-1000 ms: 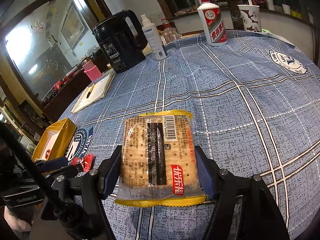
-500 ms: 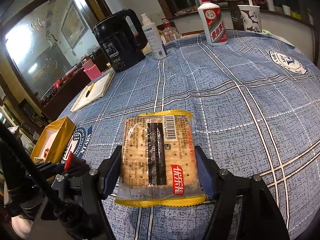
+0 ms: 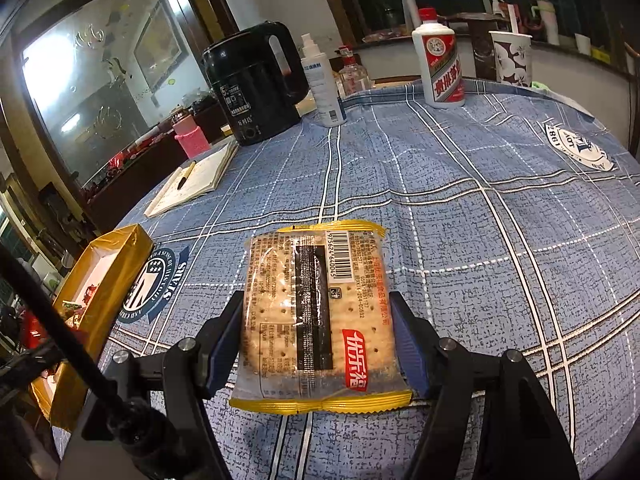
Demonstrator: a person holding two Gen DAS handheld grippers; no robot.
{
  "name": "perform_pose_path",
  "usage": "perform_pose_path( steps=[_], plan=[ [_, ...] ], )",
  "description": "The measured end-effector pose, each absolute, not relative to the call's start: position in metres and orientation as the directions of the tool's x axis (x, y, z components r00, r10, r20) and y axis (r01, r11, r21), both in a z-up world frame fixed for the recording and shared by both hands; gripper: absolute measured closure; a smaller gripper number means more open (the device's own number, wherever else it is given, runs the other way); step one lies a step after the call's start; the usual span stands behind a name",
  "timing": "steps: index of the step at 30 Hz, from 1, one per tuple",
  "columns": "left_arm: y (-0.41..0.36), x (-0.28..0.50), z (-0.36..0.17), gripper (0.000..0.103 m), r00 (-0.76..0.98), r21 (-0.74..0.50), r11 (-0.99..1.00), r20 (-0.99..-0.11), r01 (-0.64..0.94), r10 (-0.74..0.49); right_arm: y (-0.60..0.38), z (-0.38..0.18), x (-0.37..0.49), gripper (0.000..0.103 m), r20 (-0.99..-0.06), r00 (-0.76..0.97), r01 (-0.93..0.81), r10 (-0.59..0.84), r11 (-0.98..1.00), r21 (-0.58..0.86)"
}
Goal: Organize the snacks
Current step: 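Grasp the last small red candy with the left tool while the right tool holds the cracker pack, then lower both held snacks into the white tray and open both tools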
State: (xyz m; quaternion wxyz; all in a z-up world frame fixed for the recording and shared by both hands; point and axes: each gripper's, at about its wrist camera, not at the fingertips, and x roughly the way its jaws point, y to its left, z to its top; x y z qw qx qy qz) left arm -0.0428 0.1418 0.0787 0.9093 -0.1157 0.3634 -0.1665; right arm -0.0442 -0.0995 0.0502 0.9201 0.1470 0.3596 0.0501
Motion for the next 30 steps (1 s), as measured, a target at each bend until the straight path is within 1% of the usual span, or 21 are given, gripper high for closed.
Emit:
perform_pose_path(
  steps=[4, 8, 15, 19, 22, 26, 30],
  plan=[
    [0.188, -0.059, 0.089, 0.087, 0.723, -0.36, 0.919, -0.59, 0.164, -0.36, -0.085, 0.058, -0.052, 0.034, -0.663, 0.719, -0.013, 0.207, 0.958, 0.285],
    [0.226, -0.073, 0.088, 0.087, 0.754, -0.374, 0.922, -0.575, 0.102, -0.317, -0.057, 0.079, -0.058, 0.034, -0.655, 0.715, -0.075, 0.244, 0.959, 0.275],
    [0.266, -0.097, 0.086, 0.087, 0.799, -0.318, 0.948, -0.566, 0.016, -0.204, 0.016, 0.112, -0.068, 0.034, -0.631, 0.695, -0.22, 0.346, 0.937, 0.272],
    [0.281, -0.102, 0.08, 0.087, 0.8, -0.324, 0.946, -0.571, -0.016, -0.182, 0.056, 0.117, -0.088, 0.034, -0.617, 0.674, -0.296, 0.406, 0.914, 0.278],
    [0.282, -0.106, 0.077, 0.087, 0.803, -0.276, 0.96, -0.582, -0.044, -0.13, 0.08, 0.119, -0.111, 0.034, -0.592, 0.682, -0.336, 0.429, 0.903, 0.268],
    [0.279, -0.11, 0.076, 0.087, 0.806, -0.241, 0.969, -0.583, -0.048, -0.105, 0.105, 0.118, -0.129, 0.034, -0.587, 0.68, -0.368, 0.44, 0.897, 0.246],
    [0.277, -0.115, 0.077, 0.087, 0.808, -0.202, 0.978, -0.585, -0.058, -0.073, 0.119, 0.12, -0.138, 0.034, -0.59, 0.695, -0.375, 0.41, 0.907, 0.189]
  ],
)
